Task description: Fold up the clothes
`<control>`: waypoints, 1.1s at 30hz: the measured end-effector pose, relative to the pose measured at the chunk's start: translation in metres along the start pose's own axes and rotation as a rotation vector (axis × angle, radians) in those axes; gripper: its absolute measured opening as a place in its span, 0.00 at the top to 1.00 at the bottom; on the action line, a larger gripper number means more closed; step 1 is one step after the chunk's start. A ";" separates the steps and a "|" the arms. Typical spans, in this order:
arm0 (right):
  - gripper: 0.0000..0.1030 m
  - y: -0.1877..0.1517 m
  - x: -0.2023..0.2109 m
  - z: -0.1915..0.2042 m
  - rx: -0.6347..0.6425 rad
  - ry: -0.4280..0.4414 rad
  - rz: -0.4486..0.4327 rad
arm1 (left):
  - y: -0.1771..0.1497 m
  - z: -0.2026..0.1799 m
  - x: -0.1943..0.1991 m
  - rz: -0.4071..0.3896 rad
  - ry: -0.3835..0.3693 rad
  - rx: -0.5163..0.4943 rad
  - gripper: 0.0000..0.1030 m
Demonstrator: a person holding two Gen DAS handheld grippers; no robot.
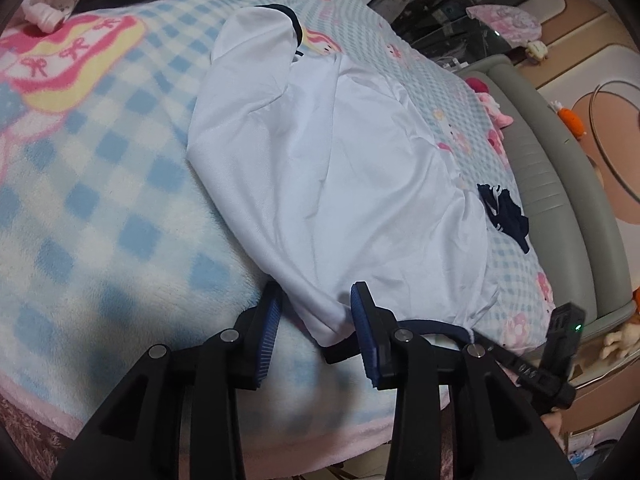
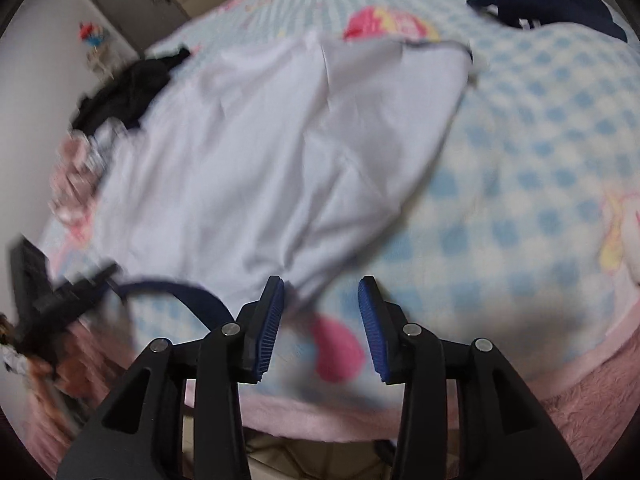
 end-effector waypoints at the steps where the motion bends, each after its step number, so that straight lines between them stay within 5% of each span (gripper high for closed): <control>1: 0.61 -0.003 -0.004 0.000 0.007 -0.018 0.015 | 0.000 0.000 0.002 -0.004 -0.017 0.002 0.63; 6: 0.61 -0.018 0.031 -0.010 0.031 -0.062 -0.014 | 0.002 -0.003 0.008 -0.026 -0.090 0.006 0.63; 9: 0.59 -0.009 0.048 0.001 0.040 0.010 -0.094 | 0.002 -0.007 0.005 -0.029 -0.084 -0.004 0.63; 13: 0.53 0.009 0.026 0.009 0.003 0.020 -0.080 | 0.005 0.000 0.012 -0.083 -0.068 0.037 0.63; 17: 0.55 0.000 0.013 -0.007 -0.037 -0.058 -0.057 | 0.008 0.016 0.024 -0.089 0.137 0.069 0.80; 19: 0.55 -0.010 0.026 -0.021 -0.055 -0.094 -0.061 | 0.003 0.016 0.031 -0.075 0.172 0.056 0.80; 21: 0.54 -0.018 0.038 -0.034 -0.077 -0.134 -0.067 | 0.001 0.012 0.034 -0.063 0.073 0.065 0.78; 24: 0.54 -0.018 0.057 -0.042 -0.107 -0.033 -0.122 | 0.008 0.000 0.034 -0.076 -0.003 0.040 0.75; 30: 0.53 -0.003 0.045 -0.017 -0.053 -0.007 -0.110 | 0.008 -0.017 0.001 -0.003 0.239 -0.077 0.75; 33: 0.52 -0.010 0.025 -0.011 -0.005 -0.091 -0.072 | -0.004 -0.009 0.000 0.028 0.336 -0.093 0.73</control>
Point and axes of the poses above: each gripper's, at about its wrist camera, not at the fingertips, and x roughly against the way its jaws point, z to its left, y to its top, the point moved 6 cm from there along -x, roughly the way its jaws point, and after that the axes turned 13 degrees about z, right-handed, at the moved point
